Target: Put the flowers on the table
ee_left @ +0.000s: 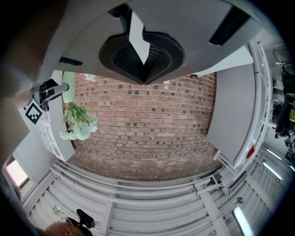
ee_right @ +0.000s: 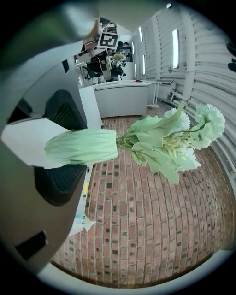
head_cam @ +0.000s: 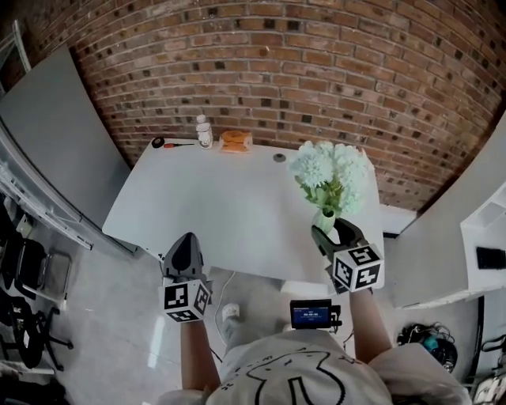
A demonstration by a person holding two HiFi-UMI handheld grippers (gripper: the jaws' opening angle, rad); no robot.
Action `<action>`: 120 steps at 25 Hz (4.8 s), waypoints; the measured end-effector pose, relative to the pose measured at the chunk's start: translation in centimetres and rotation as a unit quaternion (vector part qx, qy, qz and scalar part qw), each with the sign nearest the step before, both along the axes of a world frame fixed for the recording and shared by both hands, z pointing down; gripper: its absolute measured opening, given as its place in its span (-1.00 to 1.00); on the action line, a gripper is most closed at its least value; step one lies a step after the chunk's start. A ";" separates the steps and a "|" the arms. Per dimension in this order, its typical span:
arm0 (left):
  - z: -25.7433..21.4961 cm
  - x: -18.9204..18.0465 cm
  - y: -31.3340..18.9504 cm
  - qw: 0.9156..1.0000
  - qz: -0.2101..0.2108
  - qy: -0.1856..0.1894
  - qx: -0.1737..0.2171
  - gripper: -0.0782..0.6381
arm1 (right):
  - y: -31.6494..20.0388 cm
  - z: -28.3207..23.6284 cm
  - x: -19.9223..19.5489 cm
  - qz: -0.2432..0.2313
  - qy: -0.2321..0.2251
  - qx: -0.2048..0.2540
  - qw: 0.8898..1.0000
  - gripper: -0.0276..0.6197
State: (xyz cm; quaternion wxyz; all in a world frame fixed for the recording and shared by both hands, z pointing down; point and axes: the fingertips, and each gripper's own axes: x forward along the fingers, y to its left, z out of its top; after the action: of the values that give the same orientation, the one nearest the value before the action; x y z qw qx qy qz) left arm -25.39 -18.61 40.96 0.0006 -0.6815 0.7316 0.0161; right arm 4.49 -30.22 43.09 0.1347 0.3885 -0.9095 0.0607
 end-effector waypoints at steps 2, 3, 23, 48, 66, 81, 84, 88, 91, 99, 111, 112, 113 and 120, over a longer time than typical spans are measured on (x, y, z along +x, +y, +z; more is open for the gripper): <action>-0.1 -1.4 -1.3 1.000 0.014 -0.004 -0.004 -0.75 | -0.6 0.0 -1.2 0.014 -0.003 -0.002 1.000 -0.19; -0.1 -2.1 -1.9 1.000 0.020 -0.005 -0.006 -0.75 | -0.8 0.0 -1.8 0.020 -0.004 -0.003 1.000 -0.19; 1.2 -13.7 -12.9 0.995 0.103 -0.007 -0.013 -0.75 | -6.2 1.9 -12.3 0.102 -0.005 -0.011 0.995 -0.19; 5.5 -19.4 -16.9 0.993 0.121 0.000 -0.015 -0.75 | -10.5 6.3 -17.9 0.111 0.001 0.009 0.994 -0.19; 11.7 -19.7 -19.8 0.992 0.122 0.000 -0.043 -0.75 | -14.1 11.8 -18.8 0.081 -0.007 0.021 0.997 -0.19; 14.1 -20.5 -20.8 0.992 0.119 0.005 -0.041 -0.75 | -15.8 16.1 -18.4 0.101 -0.006 0.021 0.995 -0.19; 14.2 -20.5 -21.2 0.992 0.120 0.007 -0.041 -0.75 | -16.1 17.1 -18.2 0.109 0.000 0.014 0.994 -0.19; 14.1 -20.0 -21.8 0.991 0.126 0.007 -0.042 -0.75 | -16.4 17.4 -17.8 0.114 -0.012 0.015 0.993 -0.19; 13.9 -19.9 -22.2 0.991 0.126 0.009 -0.043 -0.75 | -16.5 17.3 -17.7 0.117 -0.021 0.016 0.993 -0.19; 13.7 -19.4 -22.4 0.990 0.126 0.021 -0.058 -0.75 | -16.5 17.5 -17.8 0.117 -0.018 0.007 0.993 -0.19; 11.3 -20.0 -20.8 0.991 0.109 0.024 -0.068 -0.75 | -16.5 17.1 -17.4 0.124 -0.026 -0.048 0.991 -0.19; 11.1 -20.0 -20.7 0.991 0.109 0.024 -0.069 -0.75 | -16.5 17.0 -17.3 0.126 -0.026 -0.050 0.990 -0.19; 10.9 -19.9 -20.6 0.991 0.109 0.025 -0.071 -0.75 | -16.4 16.9 -17.2 0.127 -0.026 -0.054 0.990 -0.18; 9.3 -19.0 -19.2 0.990 0.114 0.026 -0.078 -0.75 | -14.8 14.9 -16.9 0.106 -0.026 -0.069 0.992 -0.18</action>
State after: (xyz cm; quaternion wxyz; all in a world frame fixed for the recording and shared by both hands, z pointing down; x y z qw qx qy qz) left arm -44.35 -37.82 50.23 -0.0734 -0.7575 0.6483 -0.0230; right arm -12.37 -44.98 58.01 0.1307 0.4706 -0.8601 0.1474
